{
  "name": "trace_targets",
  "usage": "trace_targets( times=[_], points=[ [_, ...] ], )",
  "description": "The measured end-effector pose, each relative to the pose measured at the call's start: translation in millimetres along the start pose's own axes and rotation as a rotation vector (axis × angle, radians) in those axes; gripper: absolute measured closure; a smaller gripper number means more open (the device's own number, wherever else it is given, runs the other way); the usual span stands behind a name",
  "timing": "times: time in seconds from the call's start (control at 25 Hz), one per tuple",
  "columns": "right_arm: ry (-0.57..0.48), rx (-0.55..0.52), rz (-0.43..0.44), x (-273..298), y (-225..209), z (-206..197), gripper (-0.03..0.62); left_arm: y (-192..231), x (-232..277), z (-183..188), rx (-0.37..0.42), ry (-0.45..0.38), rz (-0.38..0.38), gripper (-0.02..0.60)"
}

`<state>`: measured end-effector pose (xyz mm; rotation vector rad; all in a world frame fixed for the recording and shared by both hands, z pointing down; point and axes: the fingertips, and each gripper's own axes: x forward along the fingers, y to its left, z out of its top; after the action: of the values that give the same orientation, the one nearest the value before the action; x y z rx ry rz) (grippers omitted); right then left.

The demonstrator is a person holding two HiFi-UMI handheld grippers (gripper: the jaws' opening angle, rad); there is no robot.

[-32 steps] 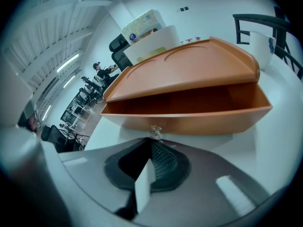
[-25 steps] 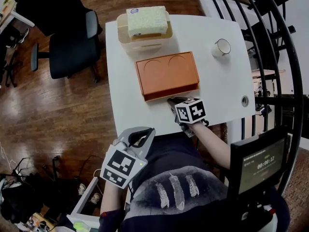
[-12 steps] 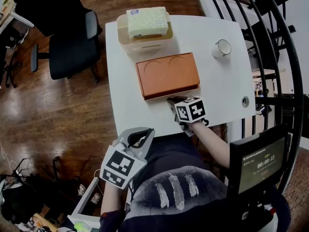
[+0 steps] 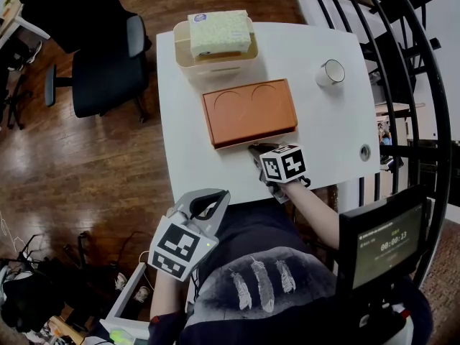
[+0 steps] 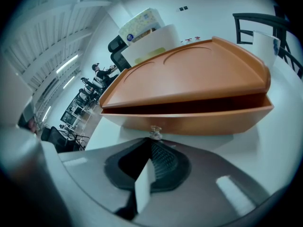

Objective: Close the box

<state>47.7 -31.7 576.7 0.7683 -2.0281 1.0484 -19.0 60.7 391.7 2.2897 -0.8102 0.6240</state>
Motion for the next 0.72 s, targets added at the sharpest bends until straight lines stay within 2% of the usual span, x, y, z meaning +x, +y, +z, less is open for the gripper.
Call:
trace_targets(
  times=[0.72],
  points=[
    [0.0,-0.013,0.013,4.5,-3.2,11.3,0.592,4.6,3.6,-0.7,-0.024,0.003,0.019,0.578]
  ],
)
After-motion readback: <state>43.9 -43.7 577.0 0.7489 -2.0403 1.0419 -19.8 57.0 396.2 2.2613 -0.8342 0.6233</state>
